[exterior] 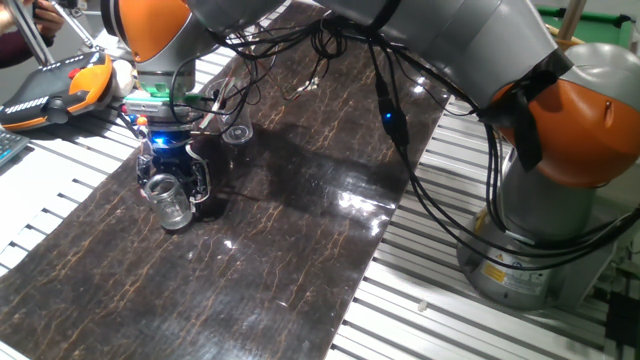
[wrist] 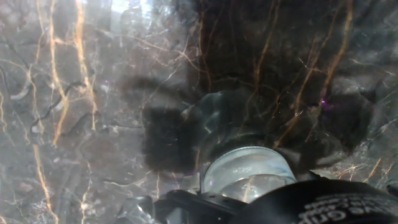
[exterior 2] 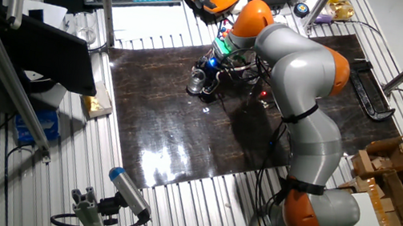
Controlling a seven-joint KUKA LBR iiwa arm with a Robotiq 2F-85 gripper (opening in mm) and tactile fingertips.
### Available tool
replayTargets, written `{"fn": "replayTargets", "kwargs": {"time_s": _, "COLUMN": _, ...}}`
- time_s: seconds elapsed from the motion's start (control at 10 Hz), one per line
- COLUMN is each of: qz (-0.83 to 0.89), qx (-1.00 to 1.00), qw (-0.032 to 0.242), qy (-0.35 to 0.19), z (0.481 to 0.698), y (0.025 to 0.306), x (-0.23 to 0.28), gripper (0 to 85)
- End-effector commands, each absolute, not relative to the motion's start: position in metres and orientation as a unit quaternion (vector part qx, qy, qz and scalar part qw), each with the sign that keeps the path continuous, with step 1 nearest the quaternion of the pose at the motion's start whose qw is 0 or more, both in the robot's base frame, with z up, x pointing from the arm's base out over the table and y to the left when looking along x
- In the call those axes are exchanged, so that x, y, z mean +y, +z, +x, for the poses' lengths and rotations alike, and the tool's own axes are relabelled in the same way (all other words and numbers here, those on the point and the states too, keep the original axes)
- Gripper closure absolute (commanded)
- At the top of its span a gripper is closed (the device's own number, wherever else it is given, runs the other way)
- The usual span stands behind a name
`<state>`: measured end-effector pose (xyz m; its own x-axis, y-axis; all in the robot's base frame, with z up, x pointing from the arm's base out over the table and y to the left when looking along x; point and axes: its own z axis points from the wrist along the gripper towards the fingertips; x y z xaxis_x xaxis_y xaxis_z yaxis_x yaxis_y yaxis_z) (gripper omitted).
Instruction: Pour the water from one cup into another empty cup
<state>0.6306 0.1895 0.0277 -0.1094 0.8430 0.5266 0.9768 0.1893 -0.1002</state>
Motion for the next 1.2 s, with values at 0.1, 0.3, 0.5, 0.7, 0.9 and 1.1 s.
{"fn": "replayTargets", "kwargs": {"time_s": 0.1, "qz": -0.62, "qx": -0.732, "qw": 0.244, "qy": -0.139, "z": 0.6306, "y": 0.0276, "x": 0.1896, "gripper": 0.0}}
{"fn": "replayTargets", "kwargs": {"time_s": 0.3, "qz": -0.619, "qx": -0.732, "qw": 0.247, "qy": -0.141, "z": 0.6305, "y": 0.0273, "x": 0.19, "gripper": 2.3}}
{"fn": "replayTargets", "kwargs": {"time_s": 0.5, "qz": -0.621, "qx": -0.728, "qw": 0.251, "qy": -0.147, "z": 0.6302, "y": 0.026, "x": 0.1909, "gripper": 9.3}}
{"fn": "replayTargets", "kwargs": {"time_s": 0.7, "qz": -0.621, "qx": -0.726, "qw": 0.254, "qy": -0.148, "z": 0.6299, "y": 0.0257, "x": 0.1913, "gripper": 12.7}}
{"fn": "replayTargets", "kwargs": {"time_s": 0.9, "qz": -0.62, "qx": -0.727, "qw": 0.254, "qy": -0.148, "z": 0.6299, "y": 0.0258, "x": 0.1915, "gripper": 26.0}}
{"fn": "replayTargets", "kwargs": {"time_s": 1.1, "qz": -0.618, "qx": -0.728, "qw": 0.254, "qy": -0.151, "z": 0.6296, "y": 0.0258, "x": 0.1918, "gripper": 45.0}}
